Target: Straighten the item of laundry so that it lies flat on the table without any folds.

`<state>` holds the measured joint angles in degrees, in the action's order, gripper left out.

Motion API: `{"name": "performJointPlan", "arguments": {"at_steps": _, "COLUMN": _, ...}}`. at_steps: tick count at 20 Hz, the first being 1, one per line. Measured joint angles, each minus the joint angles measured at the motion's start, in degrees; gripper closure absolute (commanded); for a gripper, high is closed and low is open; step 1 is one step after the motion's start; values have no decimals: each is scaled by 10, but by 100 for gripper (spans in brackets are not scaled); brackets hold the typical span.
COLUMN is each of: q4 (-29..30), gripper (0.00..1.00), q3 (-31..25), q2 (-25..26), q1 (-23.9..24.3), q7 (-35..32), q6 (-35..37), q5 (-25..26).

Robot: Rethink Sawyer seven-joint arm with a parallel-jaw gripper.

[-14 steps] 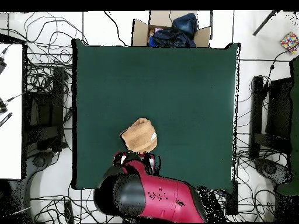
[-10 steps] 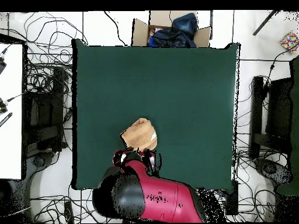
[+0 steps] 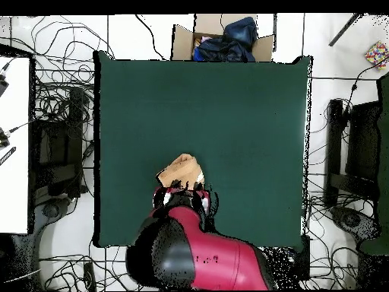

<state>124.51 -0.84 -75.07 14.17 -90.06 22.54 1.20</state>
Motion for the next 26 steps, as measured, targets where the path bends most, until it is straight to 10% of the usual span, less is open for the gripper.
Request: {"name": "performJointPlan", "arguments": {"at_steps": 26, "q4": 0, "gripper": 0, "q3": -147, "q2": 200, "q1": 139, "q7": 0, "q6": -230, "q5": 86}}
